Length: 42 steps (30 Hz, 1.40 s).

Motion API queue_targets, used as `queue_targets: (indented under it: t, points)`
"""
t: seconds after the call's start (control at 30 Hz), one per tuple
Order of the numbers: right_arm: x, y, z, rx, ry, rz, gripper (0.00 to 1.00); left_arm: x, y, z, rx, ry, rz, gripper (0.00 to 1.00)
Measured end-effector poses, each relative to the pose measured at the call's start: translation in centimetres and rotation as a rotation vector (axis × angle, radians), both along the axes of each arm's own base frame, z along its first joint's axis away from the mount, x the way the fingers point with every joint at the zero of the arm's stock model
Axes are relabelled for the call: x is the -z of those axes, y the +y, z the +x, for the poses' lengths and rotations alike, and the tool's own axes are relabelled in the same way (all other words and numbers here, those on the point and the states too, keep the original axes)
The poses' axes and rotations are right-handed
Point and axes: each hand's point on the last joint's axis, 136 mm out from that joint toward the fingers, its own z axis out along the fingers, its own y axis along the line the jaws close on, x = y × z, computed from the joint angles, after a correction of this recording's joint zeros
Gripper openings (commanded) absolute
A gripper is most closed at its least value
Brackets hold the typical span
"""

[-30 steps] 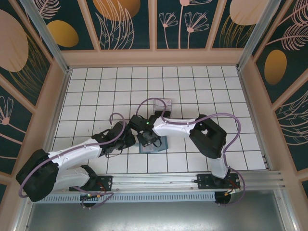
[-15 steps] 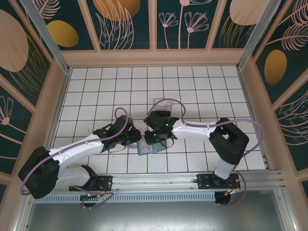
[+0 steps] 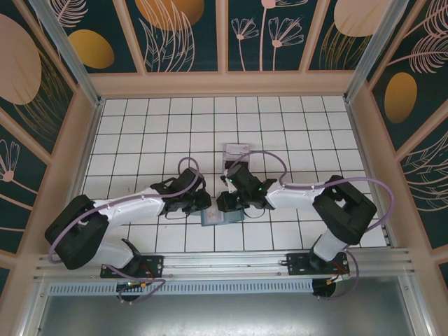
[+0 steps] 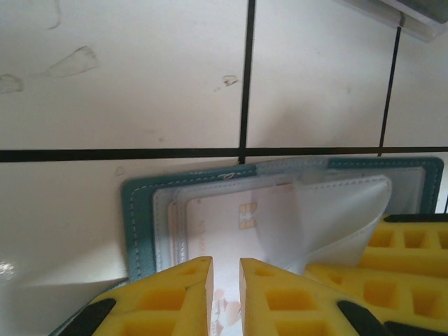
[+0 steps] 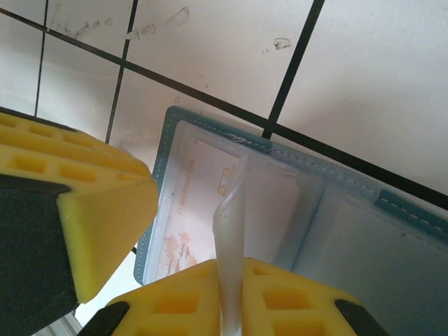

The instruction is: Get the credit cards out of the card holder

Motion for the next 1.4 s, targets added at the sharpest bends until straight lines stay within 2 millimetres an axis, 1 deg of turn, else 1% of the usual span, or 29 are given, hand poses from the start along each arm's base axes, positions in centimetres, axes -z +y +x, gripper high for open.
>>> queue_targets:
  t: [0.13,0.33,0.4,0.53,0.67,0.77,0.87,0.93,1.07,1.17,1.23,1.4]
  points:
    - [-0.2,-0.1,0.0,-0.001,0.004,0.022,0.14,0.4,-0.6,0.4,0.005,0.014,0.007,0.18]
    - [-0.6,-0.1,-0.2,-0.007,-0.004,0.044,0.15,1.6,-1.4,0.6,0.027,0.043,0.043,0.18]
    - [-0.7,-0.2,-0.2,-0.006,-0.007,0.047,0.16,1.7,-1.8,0.6,0.037,0.044,0.047,0.18]
    - [-0.9,-0.8,-0.3,0.008,-0.010,0.042,0.20,1.7,-2.3,0.6,0.057,0.048,0.054,0.18]
    - [-2.2,-1.5,0.1,0.035,-0.045,0.036,0.24,1.7,-2.8,0.6,0.072,0.050,0.056,0.18]
    - [-3.8,-2.5,0.6,0.074,-0.091,0.028,0.26,1.4,-3.6,0.7,0.093,0.050,0.054,0.18]
    - [-5.6,-4.0,1.6,0.135,-0.145,0.022,0.28,0.7,-4.5,0.7,0.118,0.045,0.045,0.18]
    - [-6.6,-5.5,2.4,0.194,-0.175,0.010,0.28,0.1,-5.2,0.9,0.135,0.038,0.042,0.18]
    - [-7.7,-8.1,3.6,0.291,-0.211,-0.019,0.29,-0.7,-6.6,1.0,0.168,0.017,0.026,0.18]
    - [-8.1,-9.7,3.9,0.337,-0.228,-0.032,0.30,-0.3,-7.4,0.8,0.191,0.030,0.032,0.18]
    - [-8.2,-10.6,3.8,0.355,-0.232,-0.042,0.30,0.4,-8.0,0.5,0.209,0.050,0.038,0.18]
    - [-8.2,-11.2,3.4,0.365,-0.222,-0.052,0.30,2.2,-8.9,-0.5,0.245,0.099,0.052,0.18]
